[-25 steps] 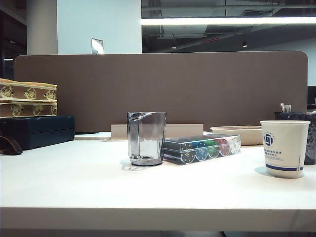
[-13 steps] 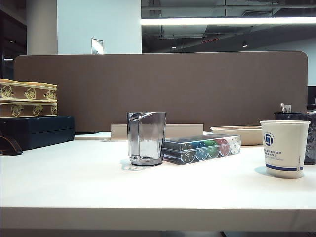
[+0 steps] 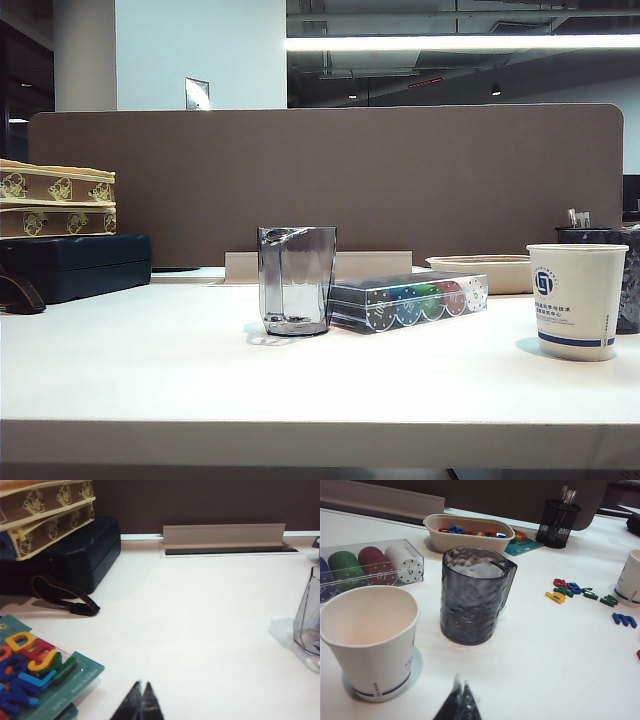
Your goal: Pick up the letter "c" and put it in the paper cup.
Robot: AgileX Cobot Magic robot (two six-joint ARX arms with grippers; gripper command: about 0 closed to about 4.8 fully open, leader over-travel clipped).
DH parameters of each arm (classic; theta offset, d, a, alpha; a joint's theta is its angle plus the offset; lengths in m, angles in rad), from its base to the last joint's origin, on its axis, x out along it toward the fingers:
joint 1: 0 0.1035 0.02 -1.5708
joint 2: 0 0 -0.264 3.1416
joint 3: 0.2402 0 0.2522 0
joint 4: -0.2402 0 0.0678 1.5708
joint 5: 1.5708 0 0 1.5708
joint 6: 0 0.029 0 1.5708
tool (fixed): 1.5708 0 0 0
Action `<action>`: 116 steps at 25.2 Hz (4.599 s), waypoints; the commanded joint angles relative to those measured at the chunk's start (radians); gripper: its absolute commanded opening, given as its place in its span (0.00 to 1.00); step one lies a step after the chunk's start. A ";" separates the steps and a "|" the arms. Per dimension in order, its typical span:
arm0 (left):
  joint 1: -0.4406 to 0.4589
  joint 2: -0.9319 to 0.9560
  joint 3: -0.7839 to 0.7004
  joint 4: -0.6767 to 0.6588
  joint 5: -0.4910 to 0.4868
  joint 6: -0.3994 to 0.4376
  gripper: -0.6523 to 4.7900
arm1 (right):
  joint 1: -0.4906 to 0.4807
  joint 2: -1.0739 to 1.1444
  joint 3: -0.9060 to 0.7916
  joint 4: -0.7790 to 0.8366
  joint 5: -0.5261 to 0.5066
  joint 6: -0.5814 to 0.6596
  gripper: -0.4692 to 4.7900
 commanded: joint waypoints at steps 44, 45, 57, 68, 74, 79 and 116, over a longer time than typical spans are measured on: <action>0.077 0.000 0.002 0.032 0.004 -0.001 0.11 | -0.001 -0.083 0.003 0.014 0.004 0.004 0.08; 0.077 0.000 0.002 0.032 0.004 -0.001 0.11 | -0.001 -0.099 0.003 0.014 0.005 0.004 0.08; 0.077 0.000 0.002 0.026 0.004 0.000 0.11 | -0.041 -0.108 0.003 0.042 0.000 0.005 0.08; 0.077 0.000 0.002 0.026 0.004 0.000 0.11 | -0.130 -0.108 0.002 0.293 -0.006 0.012 0.08; 0.077 0.000 0.002 0.026 0.004 0.000 0.11 | -0.140 -0.108 -0.002 0.292 -0.007 0.103 0.08; 0.077 0.000 0.002 0.026 0.004 0.000 0.11 | -0.174 -0.108 -0.002 0.280 -0.029 0.105 0.08; 0.077 0.000 0.002 0.025 0.004 -0.001 0.11 | -0.190 -0.108 -0.003 0.171 -0.078 0.158 0.08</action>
